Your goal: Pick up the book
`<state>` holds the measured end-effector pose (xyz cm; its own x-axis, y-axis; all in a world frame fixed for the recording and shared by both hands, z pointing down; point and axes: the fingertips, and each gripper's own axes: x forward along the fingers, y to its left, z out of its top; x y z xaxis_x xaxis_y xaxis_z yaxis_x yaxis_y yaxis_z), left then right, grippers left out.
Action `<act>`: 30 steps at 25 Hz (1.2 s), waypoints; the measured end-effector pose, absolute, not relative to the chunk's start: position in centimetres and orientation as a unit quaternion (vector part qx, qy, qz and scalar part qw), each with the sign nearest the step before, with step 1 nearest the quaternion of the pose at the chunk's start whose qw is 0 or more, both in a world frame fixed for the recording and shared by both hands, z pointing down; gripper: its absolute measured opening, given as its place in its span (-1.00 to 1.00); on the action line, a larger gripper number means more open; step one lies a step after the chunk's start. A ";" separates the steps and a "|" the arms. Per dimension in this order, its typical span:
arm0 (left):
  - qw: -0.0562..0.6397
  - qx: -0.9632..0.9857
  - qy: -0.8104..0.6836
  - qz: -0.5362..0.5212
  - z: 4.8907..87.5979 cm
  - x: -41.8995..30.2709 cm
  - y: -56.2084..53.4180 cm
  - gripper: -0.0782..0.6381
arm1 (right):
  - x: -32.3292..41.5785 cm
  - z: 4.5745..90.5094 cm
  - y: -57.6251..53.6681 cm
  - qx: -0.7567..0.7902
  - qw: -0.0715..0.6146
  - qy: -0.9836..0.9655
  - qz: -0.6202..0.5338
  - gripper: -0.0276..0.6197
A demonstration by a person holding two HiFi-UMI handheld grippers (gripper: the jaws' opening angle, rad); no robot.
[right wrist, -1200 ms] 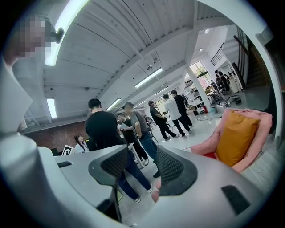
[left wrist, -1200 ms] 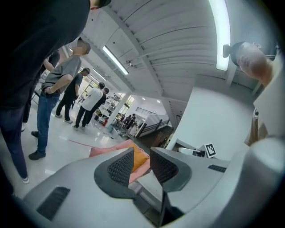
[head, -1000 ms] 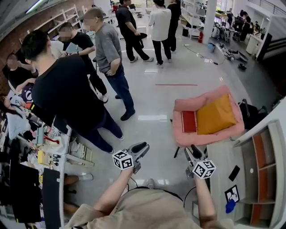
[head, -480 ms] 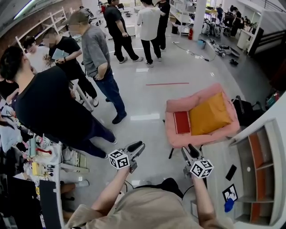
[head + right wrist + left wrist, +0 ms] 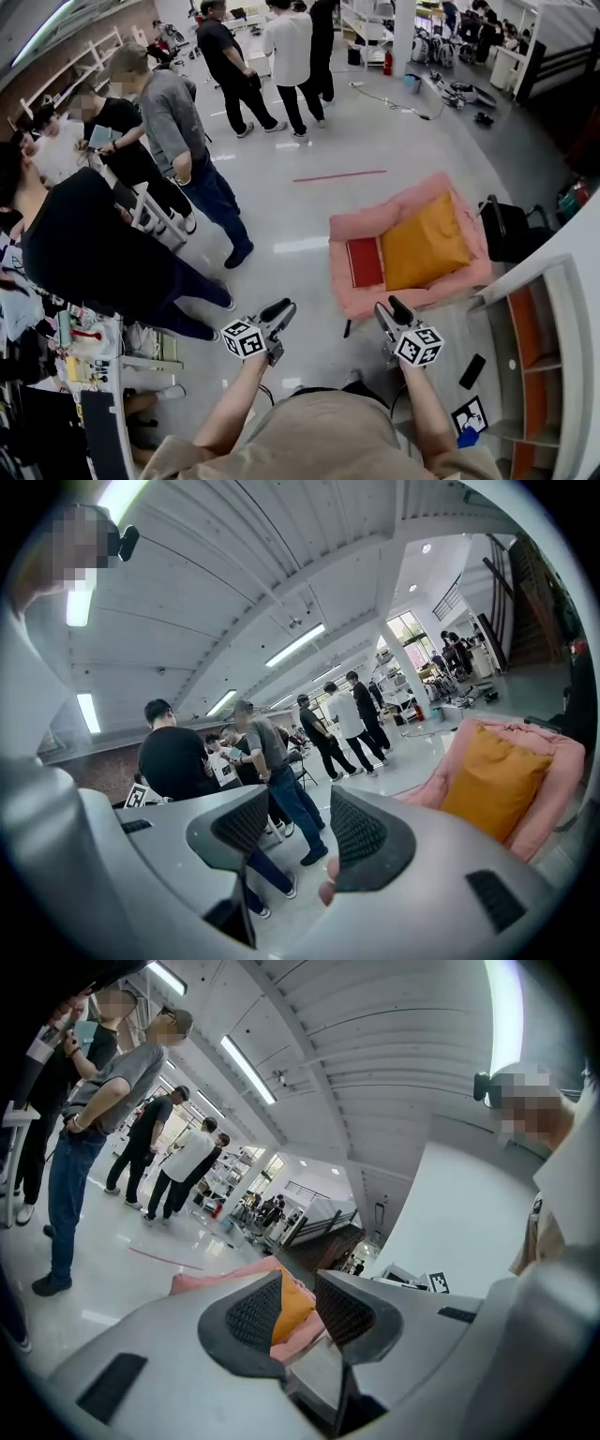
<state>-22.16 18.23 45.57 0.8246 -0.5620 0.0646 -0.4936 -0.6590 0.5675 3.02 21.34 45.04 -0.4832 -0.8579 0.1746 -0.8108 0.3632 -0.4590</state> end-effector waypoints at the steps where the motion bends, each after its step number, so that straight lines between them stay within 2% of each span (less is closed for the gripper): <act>1: 0.295 0.908 -0.292 -0.058 45.6 -21.1 17.7 -0.50 | 4.1 44.9 20.7 -0.504 0.049 0.825 -0.249 -0.31; 13: 0.305 0.897 -0.317 -0.052 47.2 -12.4 14.2 -0.50 | 13.4 47.0 15.2 -0.493 0.055 0.828 -0.261 -0.31; 22: 0.316 0.893 -0.317 -0.040 48.9 -12.0 9.0 -0.50 | 14.5 48.4 10.5 -0.497 0.057 0.821 -0.275 -0.31; 30: 0.351 0.899 -0.260 -0.020 51.8 -9.5 -0.9 -0.46 | 15.0 49.0 4.3 -0.536 0.048 0.794 -0.283 -0.31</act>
<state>-9.52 -0.94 51.78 0.8638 -0.4821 0.1461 -0.4537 -0.6185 0.6416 15.04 4.29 49.01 -0.4201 -0.8783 0.2282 -0.8243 0.2641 -0.5008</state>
